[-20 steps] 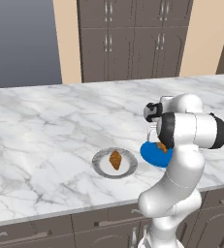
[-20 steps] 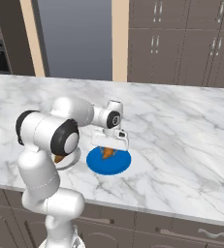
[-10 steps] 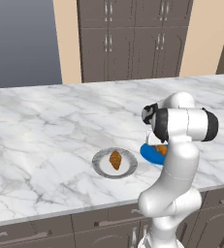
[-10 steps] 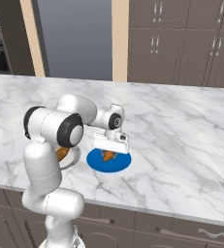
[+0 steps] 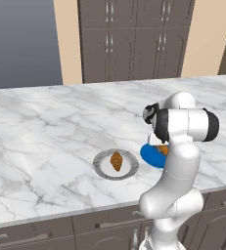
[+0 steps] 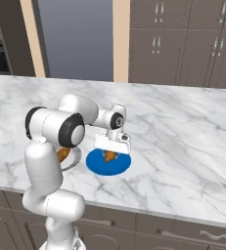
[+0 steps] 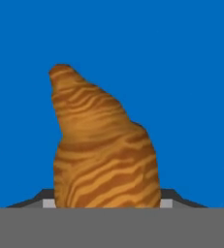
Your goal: Place the pastries on the plates.
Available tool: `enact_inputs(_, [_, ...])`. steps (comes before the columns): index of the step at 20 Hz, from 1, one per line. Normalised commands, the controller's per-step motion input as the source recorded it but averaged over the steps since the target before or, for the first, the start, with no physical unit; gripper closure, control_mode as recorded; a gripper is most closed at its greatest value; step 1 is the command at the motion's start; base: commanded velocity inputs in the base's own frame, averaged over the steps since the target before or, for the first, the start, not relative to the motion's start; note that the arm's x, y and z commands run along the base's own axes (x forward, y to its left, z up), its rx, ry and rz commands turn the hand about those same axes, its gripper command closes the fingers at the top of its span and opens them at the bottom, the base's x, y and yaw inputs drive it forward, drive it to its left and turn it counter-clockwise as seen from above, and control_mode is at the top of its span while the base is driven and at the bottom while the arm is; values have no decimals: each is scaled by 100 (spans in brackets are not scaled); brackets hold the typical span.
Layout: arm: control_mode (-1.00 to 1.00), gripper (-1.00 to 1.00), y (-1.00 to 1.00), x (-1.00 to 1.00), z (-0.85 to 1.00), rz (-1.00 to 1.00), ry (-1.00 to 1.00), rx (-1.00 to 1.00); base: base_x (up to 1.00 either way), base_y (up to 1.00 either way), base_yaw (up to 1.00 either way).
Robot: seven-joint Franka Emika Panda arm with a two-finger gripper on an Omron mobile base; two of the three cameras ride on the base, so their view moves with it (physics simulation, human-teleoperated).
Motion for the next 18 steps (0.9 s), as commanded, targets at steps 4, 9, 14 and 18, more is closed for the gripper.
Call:
enact_inputs(4, [-100, -100, 4, -12, 1, 0, -3, 0, 0, 0, 0])
enact_inputs(9, [-100, -100, 1, -39, 45, 0, -15, 0, 0, 0, 0])
enact_inputs(14, [-100, -100, 11, -58, 76, 0, -20, 0, 0, 0, 0])
enact_inputs(18, [-100, -100, 22, -65, 88, 0, -5, 0, 0, 0, 0])
